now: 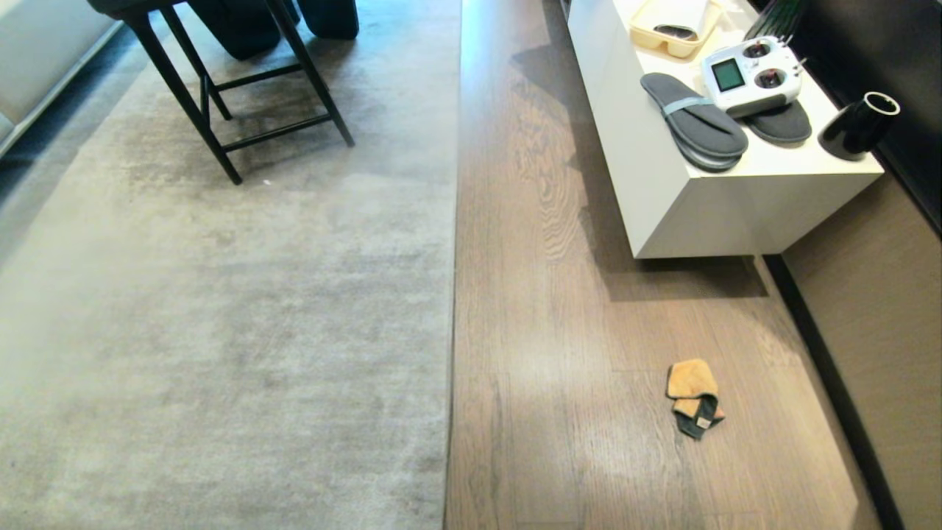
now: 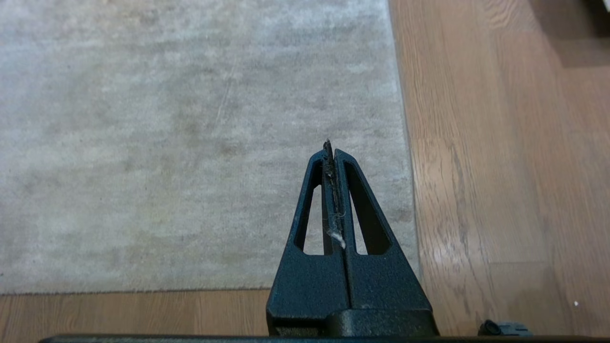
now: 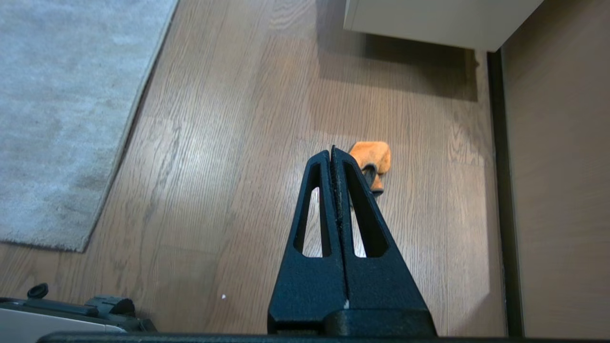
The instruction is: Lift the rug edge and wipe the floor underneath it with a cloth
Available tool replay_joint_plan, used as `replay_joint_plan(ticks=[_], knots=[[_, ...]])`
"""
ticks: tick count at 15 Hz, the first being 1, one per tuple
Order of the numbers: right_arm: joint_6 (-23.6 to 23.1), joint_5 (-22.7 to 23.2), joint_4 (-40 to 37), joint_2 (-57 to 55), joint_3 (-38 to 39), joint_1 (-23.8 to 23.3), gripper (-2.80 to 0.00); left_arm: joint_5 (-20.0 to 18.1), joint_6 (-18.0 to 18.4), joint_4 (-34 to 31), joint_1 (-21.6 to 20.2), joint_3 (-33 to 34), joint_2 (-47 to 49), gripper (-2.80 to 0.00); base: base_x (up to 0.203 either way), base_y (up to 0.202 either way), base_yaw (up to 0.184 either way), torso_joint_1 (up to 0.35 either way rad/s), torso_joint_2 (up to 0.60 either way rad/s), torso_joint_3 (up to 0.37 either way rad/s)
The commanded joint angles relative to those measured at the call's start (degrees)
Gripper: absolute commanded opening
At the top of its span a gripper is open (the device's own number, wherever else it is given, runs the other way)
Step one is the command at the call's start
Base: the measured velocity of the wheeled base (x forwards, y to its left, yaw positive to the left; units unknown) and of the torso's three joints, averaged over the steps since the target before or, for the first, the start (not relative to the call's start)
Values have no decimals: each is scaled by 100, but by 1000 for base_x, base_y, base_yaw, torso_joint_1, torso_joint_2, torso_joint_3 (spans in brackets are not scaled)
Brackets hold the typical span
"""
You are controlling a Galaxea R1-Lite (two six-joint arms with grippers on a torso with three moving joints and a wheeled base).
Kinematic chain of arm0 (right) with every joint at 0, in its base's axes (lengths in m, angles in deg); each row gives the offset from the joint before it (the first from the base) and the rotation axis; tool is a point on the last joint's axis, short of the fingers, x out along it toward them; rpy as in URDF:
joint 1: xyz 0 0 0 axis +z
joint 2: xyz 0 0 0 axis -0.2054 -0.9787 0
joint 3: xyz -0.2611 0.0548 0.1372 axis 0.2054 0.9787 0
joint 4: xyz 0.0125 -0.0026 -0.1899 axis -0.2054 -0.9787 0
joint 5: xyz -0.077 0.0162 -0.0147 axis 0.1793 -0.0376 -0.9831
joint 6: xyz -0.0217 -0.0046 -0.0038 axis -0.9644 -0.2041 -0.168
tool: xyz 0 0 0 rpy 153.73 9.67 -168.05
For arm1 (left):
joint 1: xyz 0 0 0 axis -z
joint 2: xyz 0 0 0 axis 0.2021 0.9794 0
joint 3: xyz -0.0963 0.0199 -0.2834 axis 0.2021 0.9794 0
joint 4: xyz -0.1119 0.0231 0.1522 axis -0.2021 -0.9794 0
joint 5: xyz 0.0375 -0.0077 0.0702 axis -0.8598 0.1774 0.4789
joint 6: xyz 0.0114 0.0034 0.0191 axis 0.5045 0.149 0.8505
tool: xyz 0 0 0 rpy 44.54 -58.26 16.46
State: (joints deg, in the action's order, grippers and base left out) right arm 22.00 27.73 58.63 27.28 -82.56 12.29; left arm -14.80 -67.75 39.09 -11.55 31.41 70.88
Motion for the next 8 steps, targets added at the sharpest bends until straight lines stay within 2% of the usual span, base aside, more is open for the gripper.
replay_joint_plan(ticks=[1,8], knots=[[-10,2,0,-7,0,0,-280,0,0,-3,-2,0,0,-280,0,0,0,6,-2,203],[-10,2,0,-7,0,0,-280,0,8,-3,-2,0,0,-280,0,0,0,3,1,203]])
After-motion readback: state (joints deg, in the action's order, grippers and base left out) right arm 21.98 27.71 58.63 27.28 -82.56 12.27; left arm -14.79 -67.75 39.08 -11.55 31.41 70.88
